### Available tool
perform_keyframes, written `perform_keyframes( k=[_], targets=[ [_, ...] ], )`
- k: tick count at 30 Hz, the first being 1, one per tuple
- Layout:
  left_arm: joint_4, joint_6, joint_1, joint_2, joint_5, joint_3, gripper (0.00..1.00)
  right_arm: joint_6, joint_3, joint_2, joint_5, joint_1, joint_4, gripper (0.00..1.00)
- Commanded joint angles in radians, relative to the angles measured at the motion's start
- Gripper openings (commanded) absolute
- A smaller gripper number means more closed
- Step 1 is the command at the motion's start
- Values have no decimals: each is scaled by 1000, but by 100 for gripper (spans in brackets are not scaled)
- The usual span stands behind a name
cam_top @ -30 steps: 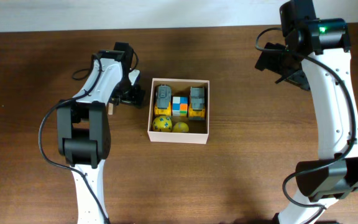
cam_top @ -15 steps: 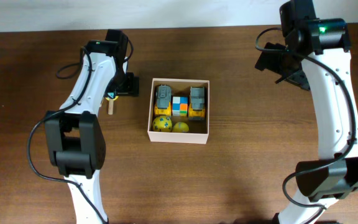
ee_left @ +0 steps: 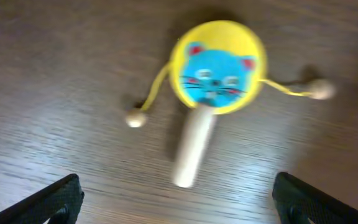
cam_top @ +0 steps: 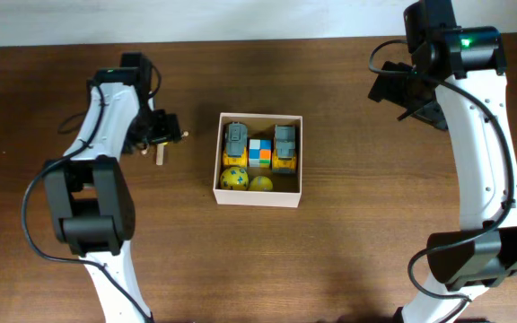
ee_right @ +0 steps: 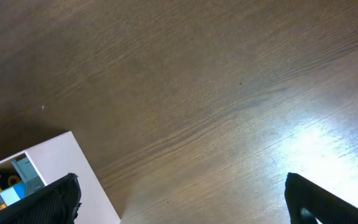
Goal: Pack container
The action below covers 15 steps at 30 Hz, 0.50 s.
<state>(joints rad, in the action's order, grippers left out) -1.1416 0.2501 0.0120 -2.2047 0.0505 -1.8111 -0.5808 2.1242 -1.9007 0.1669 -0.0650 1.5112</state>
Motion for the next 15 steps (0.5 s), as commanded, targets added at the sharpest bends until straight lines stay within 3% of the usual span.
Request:
perform_keyframes(
  k=[1,11,15],
  targets=[
    [27,-43,2,20,-34,44,99,-11,6,7,2,6,0,99],
    [135,-88,-3,19,-36,149,91,-11,6,7,2,6,0,99],
    [174,-91,-2,19,-36,187,77,-11,6,7,2,6,0,99]
  ],
)
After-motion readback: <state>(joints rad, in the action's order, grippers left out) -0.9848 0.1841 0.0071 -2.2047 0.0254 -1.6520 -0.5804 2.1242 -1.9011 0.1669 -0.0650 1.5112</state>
